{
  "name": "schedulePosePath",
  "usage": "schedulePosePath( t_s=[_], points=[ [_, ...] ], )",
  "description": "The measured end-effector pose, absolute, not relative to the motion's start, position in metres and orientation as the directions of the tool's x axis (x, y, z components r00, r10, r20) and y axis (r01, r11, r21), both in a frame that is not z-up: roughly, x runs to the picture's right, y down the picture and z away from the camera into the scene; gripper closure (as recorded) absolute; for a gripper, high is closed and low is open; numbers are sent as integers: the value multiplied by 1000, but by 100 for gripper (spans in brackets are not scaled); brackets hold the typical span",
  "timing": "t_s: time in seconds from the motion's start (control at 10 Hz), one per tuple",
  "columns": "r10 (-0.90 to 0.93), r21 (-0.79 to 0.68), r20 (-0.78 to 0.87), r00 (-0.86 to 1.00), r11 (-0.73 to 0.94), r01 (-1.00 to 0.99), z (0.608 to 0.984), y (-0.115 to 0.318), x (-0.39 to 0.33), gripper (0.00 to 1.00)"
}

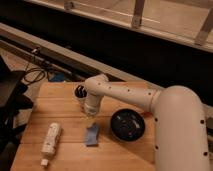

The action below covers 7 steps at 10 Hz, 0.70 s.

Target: Wipe the white sponge on the table

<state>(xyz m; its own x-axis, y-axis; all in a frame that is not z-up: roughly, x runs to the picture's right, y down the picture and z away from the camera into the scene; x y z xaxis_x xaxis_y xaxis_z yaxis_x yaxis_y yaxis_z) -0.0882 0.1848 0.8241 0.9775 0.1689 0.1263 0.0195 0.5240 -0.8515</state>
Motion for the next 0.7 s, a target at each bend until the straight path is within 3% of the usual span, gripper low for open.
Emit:
schedulePosePath(
  t_s=[0.4, 0.7],
  points=[
    [89, -791, 150, 985, 609, 66, 846, 147, -116, 100],
    [69, -765, 276, 959, 619, 175, 842, 153, -164, 100]
  ],
)
